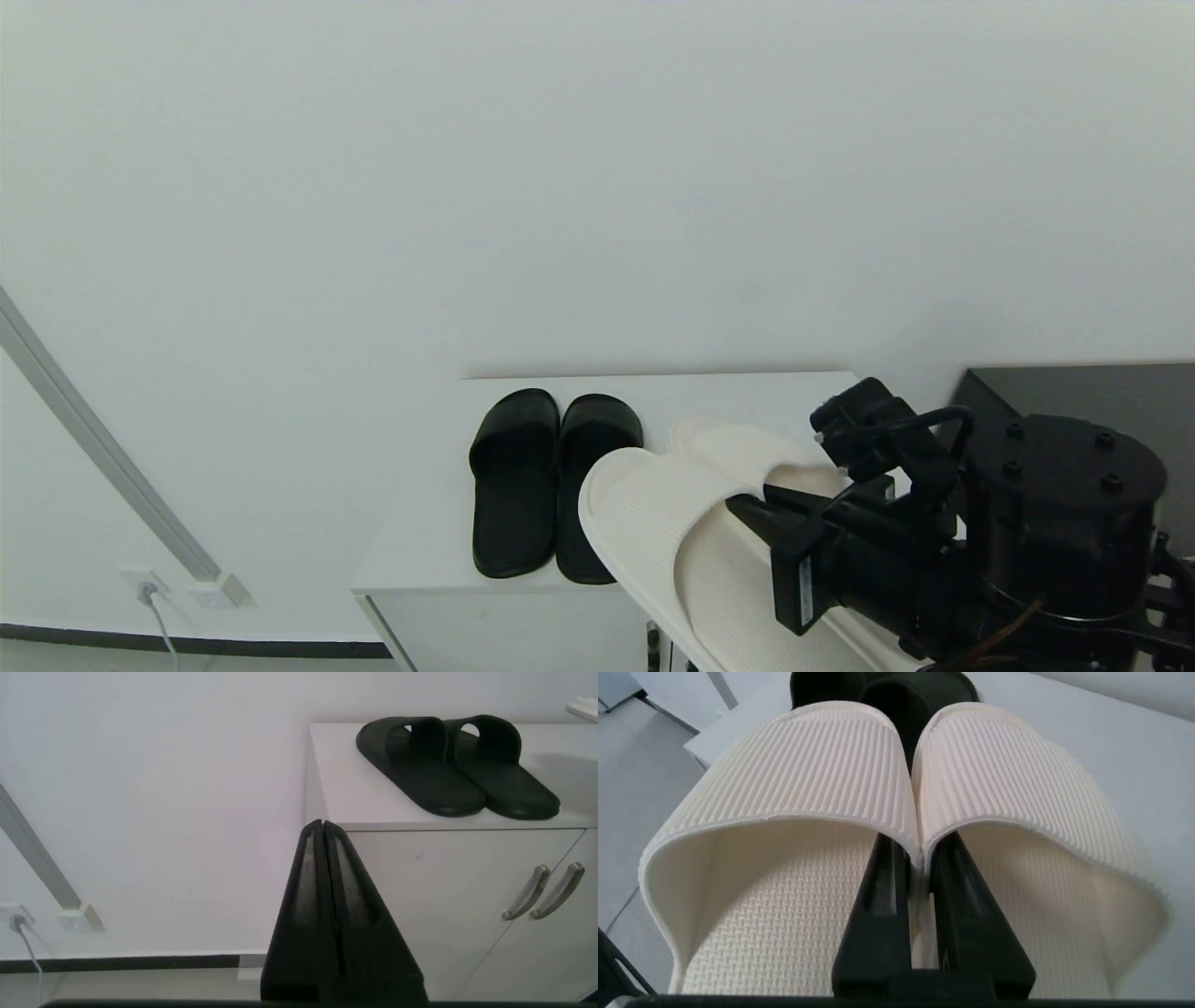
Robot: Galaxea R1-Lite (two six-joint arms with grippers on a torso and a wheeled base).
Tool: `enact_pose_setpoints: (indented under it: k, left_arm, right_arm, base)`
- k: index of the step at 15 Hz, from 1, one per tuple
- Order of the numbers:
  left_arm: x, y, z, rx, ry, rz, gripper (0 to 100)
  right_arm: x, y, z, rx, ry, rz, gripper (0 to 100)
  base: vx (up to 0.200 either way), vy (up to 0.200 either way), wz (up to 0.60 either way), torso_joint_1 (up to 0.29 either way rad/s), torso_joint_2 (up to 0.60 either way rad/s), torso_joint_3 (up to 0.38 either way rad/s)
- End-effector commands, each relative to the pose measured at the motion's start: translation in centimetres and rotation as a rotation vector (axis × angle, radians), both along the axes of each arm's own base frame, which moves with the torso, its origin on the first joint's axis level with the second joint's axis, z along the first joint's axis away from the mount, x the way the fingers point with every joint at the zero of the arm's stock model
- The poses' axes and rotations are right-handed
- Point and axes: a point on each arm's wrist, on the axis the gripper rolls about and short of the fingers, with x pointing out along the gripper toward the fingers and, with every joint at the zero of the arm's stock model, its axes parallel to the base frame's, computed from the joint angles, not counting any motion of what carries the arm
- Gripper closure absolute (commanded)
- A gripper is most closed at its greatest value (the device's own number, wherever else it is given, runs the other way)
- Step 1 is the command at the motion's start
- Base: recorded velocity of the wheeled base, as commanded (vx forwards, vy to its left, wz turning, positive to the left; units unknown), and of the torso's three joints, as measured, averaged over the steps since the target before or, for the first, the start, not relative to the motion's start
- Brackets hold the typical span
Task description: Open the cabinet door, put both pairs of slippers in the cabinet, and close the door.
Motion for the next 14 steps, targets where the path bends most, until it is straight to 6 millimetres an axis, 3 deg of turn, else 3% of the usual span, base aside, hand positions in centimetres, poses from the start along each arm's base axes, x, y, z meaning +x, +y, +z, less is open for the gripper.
enact_pose_setpoints:
  k: [1, 5, 14]
  left_arm:
    - [0.01, 0.0, 0.01, 0.0, 0.001, 0.001, 100]
    - [0.01, 0.0, 0.01, -0.002, 0.001, 0.001, 100]
    - [0.01, 0.0, 0.01, -0.002, 0.001, 0.001, 100]
  right_arm:
    - [-0.33, -0.32, 0.06, 0.004, 0.001, 0.013, 100]
    - [-0.45, -0.43, -0.18, -0.003, 0.007, 0.023, 100]
    - [-0.73, -0.75, -0.81, -0.033, 0.014, 0.046, 100]
  base:
    - [0.0, 0.0, 0.0, 0.0, 0.0, 0.0]
    - [0.0, 0.0, 0.0, 0.0, 0.0, 0.0]
    - [-0.2, 0.0, 0.0, 0.001, 0.0, 0.003]
